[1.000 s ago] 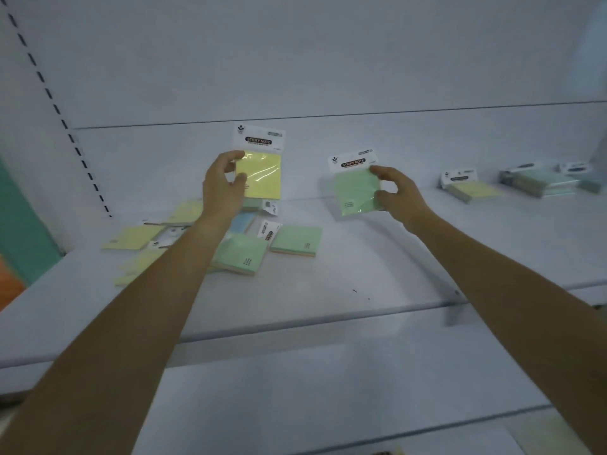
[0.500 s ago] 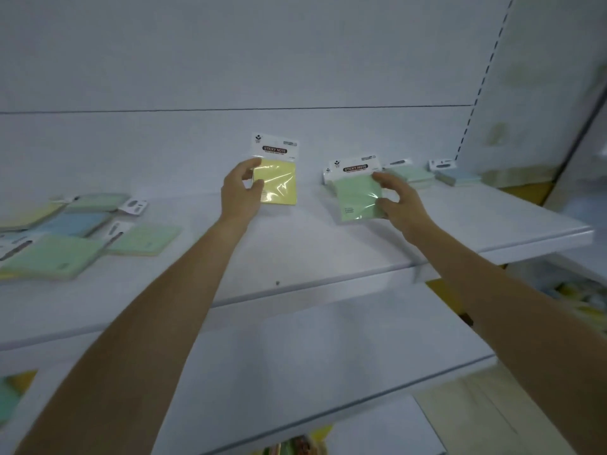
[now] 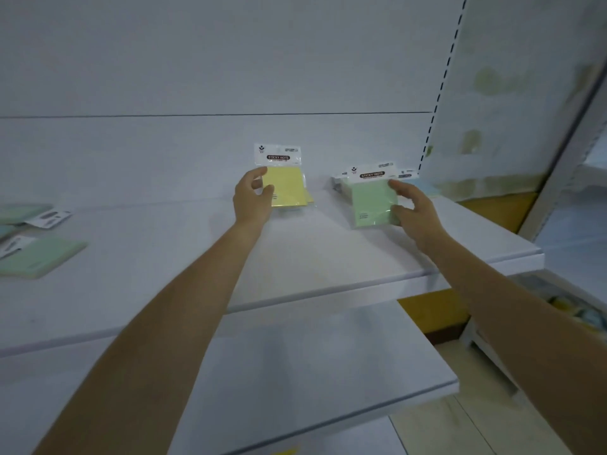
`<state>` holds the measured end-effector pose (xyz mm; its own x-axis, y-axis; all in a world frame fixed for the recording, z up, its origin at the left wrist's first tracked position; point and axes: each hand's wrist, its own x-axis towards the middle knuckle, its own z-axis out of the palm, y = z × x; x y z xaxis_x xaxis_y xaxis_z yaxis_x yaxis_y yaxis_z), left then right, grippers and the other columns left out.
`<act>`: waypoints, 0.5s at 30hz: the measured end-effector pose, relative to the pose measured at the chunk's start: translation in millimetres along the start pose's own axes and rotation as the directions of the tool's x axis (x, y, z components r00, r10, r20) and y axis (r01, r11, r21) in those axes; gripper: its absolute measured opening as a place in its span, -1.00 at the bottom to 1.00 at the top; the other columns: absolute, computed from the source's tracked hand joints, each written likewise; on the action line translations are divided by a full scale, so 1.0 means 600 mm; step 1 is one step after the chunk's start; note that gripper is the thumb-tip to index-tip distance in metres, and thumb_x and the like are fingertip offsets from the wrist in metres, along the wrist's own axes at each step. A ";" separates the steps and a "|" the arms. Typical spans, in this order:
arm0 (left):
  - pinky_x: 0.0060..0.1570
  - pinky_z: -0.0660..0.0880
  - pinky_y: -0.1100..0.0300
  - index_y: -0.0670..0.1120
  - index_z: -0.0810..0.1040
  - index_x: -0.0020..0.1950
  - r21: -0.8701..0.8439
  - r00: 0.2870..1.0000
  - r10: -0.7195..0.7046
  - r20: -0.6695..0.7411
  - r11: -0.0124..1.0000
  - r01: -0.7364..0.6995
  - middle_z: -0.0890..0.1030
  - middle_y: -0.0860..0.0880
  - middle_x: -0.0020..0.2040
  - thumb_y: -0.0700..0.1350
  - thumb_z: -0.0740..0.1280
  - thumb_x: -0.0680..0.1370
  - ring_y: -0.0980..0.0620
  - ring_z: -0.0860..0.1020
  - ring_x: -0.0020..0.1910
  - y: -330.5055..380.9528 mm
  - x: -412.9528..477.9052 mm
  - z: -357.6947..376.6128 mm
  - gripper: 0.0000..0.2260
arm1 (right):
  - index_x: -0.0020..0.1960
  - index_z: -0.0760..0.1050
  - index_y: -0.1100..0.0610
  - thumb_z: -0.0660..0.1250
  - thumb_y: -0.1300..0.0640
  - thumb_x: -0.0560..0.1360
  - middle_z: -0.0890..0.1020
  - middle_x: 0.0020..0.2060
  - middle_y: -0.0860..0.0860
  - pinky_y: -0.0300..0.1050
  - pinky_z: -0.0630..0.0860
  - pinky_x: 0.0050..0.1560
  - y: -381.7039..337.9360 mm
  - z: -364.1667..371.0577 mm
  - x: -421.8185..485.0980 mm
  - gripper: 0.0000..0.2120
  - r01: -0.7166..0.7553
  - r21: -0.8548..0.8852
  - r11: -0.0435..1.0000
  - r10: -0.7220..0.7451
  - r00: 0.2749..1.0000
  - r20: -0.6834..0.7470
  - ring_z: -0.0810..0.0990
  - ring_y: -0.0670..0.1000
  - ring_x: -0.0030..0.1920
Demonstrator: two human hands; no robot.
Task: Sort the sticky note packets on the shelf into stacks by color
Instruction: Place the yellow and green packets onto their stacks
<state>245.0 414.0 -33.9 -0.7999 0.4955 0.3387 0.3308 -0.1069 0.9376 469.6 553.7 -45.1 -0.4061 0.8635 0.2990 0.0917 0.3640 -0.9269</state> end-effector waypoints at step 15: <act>0.17 0.39 0.17 -0.09 0.49 0.26 0.239 0.979 -0.150 0.141 0.964 0.113 0.51 -0.10 0.02 -0.16 0.27 0.52 0.00 0.52 0.03 -0.077 0.107 0.074 -0.69 | 0.30 0.41 0.11 0.10 0.49 0.43 0.49 0.13 0.10 -0.14 0.55 -0.05 0.022 -0.012 0.186 -0.47 -0.030 0.117 0.993 0.027 0.999 0.029 0.51 0.00 -0.15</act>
<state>200.3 489.1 -58.9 -0.7618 0.6223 0.1798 0.3480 0.1589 0.9239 432.0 657.6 -22.3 -0.4298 0.8624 0.2675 -0.0034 0.2947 -0.9556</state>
